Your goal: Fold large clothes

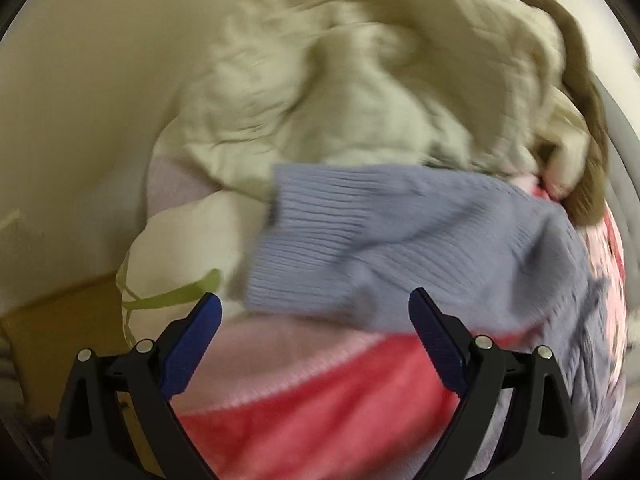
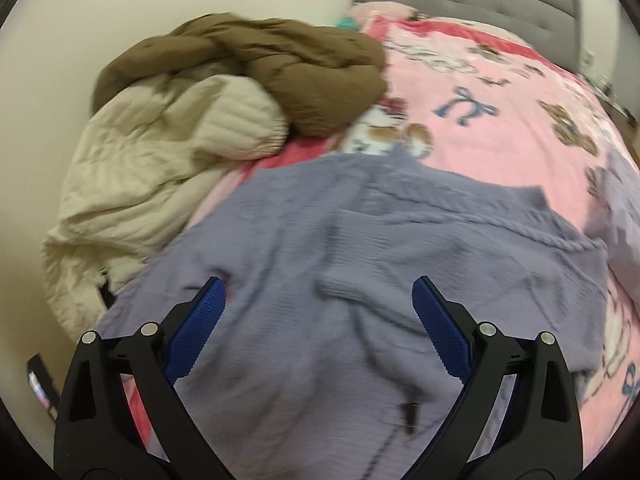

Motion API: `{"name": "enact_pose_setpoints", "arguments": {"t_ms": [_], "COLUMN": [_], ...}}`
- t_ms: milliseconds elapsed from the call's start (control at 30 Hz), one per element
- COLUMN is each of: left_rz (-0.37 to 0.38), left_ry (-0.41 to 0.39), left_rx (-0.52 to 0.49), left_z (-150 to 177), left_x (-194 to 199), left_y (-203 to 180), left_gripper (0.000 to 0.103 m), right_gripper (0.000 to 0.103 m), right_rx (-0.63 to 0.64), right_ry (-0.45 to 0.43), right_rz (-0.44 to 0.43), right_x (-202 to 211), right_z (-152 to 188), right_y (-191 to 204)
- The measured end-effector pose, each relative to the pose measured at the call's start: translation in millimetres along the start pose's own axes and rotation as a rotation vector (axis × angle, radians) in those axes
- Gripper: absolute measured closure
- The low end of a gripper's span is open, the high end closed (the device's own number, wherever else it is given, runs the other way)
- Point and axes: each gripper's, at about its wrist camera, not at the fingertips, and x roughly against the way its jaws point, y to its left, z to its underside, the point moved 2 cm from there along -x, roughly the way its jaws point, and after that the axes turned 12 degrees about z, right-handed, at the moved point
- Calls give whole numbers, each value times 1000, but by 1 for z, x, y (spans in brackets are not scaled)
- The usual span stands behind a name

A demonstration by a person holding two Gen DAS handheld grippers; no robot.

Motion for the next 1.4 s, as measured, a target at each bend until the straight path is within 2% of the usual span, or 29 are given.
{"name": "enact_pose_setpoints", "arguments": {"t_ms": [100,200,267,300,333,400,467,567,667,767,867,900,967,1100,1167,1200,1300,1400], "left_rz": [7,5,0,-21,-33,-36,-58,-57,-50,1,113,190,298,471,488,522,603,652], "left_ry": [-41,-69,-80,-86,-88,-87,-91,-95,-92,-128,-172,-181,-194,-234,-261,-255,-207,-172], "left_rx": [73,118,143,148,145,125,92,52,34,22,-20,-28,-69,-273,-368,-427,-508,-621], "left_z": [-6,-10,-12,-13,-13,-13,-14,-20,-27,-40,-56,-65,-77,-96,-98,-98,-94,-70], "left_x": [-6,-8,-9,-8,-8,-8,-7,-1,1,17,49,59,72,90,94,94,89,87], "left_y": [11,19,22,21,21,17,12,4,-1,-22,-57,-79,-118,-233,-277,-309,-376,-443], "left_gripper": [10,24,41,46,58,70,88,95,97,97,97,97,97,97,97,97,97,98], "right_gripper": [13,13,13,13,13,13,13,13,13,13,13,13,13,13,13,13,13,13], "right_rx": [55,90,100,100,96,79,56,21,3,-12,-32,-43,-78,-178,-235,-259,-330,-418], "right_ry": [6,16,25,28,34,54,67,83,80,71,53,49,45,61,67,66,61,87], "right_rz": [-4,-4,-3,-1,3,3,-8,-15,-15,-9,4,12,32,60,86,97,151,231], "right_x": [2,4,4,3,2,0,-1,-1,2,9,17,19,23,29,34,37,48,56], "right_z": [-1,2,4,4,6,9,11,15,18,19,20,20,23,34,43,47,66,90], "right_y": [18,28,31,30,30,28,25,17,10,-1,-17,-24,-41,-77,-99,-108,-141,-179]}}
